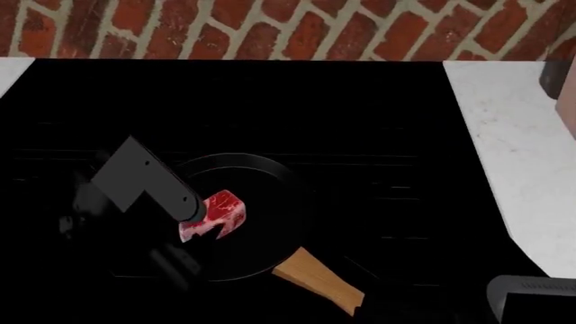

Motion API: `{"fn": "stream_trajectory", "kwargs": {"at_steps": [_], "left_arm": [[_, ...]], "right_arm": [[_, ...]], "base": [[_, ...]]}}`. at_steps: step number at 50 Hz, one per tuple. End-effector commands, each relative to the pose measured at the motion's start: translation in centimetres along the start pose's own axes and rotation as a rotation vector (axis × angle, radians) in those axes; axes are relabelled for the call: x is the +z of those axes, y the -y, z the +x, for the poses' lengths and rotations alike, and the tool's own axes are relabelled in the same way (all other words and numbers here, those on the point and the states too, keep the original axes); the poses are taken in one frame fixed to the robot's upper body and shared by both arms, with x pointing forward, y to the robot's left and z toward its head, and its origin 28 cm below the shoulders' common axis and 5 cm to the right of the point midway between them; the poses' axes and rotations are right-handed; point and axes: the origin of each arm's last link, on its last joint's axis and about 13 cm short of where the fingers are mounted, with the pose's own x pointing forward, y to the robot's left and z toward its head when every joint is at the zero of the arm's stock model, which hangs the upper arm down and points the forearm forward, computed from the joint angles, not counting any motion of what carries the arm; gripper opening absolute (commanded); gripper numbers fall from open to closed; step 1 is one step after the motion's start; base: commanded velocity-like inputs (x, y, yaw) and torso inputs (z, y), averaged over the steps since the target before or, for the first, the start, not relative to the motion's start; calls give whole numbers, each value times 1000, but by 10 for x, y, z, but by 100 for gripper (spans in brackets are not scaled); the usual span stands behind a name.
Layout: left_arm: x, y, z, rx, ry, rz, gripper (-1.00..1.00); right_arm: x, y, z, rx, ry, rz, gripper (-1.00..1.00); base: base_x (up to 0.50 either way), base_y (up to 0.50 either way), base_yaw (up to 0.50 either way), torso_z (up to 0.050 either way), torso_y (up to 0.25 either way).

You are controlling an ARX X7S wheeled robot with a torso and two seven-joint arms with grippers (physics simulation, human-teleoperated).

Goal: Pick the pork loin from the plate and place it in the pan.

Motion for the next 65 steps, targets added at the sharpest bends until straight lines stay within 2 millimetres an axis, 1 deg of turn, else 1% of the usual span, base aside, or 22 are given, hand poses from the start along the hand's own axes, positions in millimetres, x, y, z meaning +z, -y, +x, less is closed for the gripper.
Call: {"fn": "stream_trajectory", "kwargs": {"at_steps": [1,4,5,6,7,9,13,15,16,20,23,24,27,30,31,35,38,43,54,60,62,65], "left_arm": [[33,1,-20,-32,184,-34,100],[33,1,-20,-32,184,-34,100],[36,0,-25,-28,202,-33,100],[61,-13,-62,71,329,-43,100],[66,-12,-71,89,365,-31,100],[68,-16,-80,132,402,-50,100],[63,-19,-96,235,470,-105,100],[55,-19,-108,323,524,-163,100],[49,-18,-113,373,542,-157,100],[29,-7,-124,491,591,-213,100],[6,5,-122,558,601,-251,100],[0,9,-123,619,614,-228,100],[-18,30,-121,685,645,-237,100],[-45,43,-111,713,629,-376,100],[-48,44,-111,720,631,-392,100],[-47,45,-107,707,648,-423,100],[-55,45,-98,698,638,-469,100],[-64,44,-93,721,622,-503,100],[-65,35,-102,850,635,-541,100],[-64,34,-103,856,643,-542,100],[-63,33,-103,812,652,-611,100],[-64,32,-103,822,651,-606,100]], "right_arm": [[1,2,2,-7,16,8,100],[1,2,2,-7,16,8,100],[1,2,2,-7,17,8,100],[4,1,3,0,25,6,100],[5,1,4,2,29,4,100],[6,2,6,2,34,-1,100],[8,4,13,7,45,-13,100],[8,6,19,10,50,-21,100],[9,6,21,12,52,-25,100],[7,7,29,20,59,-33,100],[7,8,33,27,61,-39,100],[7,8,34,32,63,-39,100],[6,7,35,28,61,-17,100],[-4,4,37,30,33,22,100],[-5,4,39,30,30,29,100],[-6,1,42,46,32,41,100],[-8,3,45,32,27,54,100],[-11,3,47,12,24,64,100],[-9,16,51,-149,59,73,100],[-10,17,53,-170,65,79,100],[-10,18,54,-197,68,82,100],[-10,20,55,-214,67,90,100]], "base": [[0,0,0,0,0],[0,0,0,0,0],[0,0,0,0,0],[0,0,0,0,0],[0,0,0,0,0],[0,0,0,0,0],[0,0,0,0,0],[0,0,0,0,0],[0,0,0,0,0],[0,0,0,0,0],[0,0,0,0,0],[0,0,0,0,0],[0,0,0,0,0],[0,0,0,0,0],[0,0,0,0,0],[0,0,0,0,0],[0,0,-1,0,0],[0,0,0,0,0],[0,0,0,0,0],[0,0,0,0,0],[0,0,-2,0,0],[0,0,0,0,0]]}}
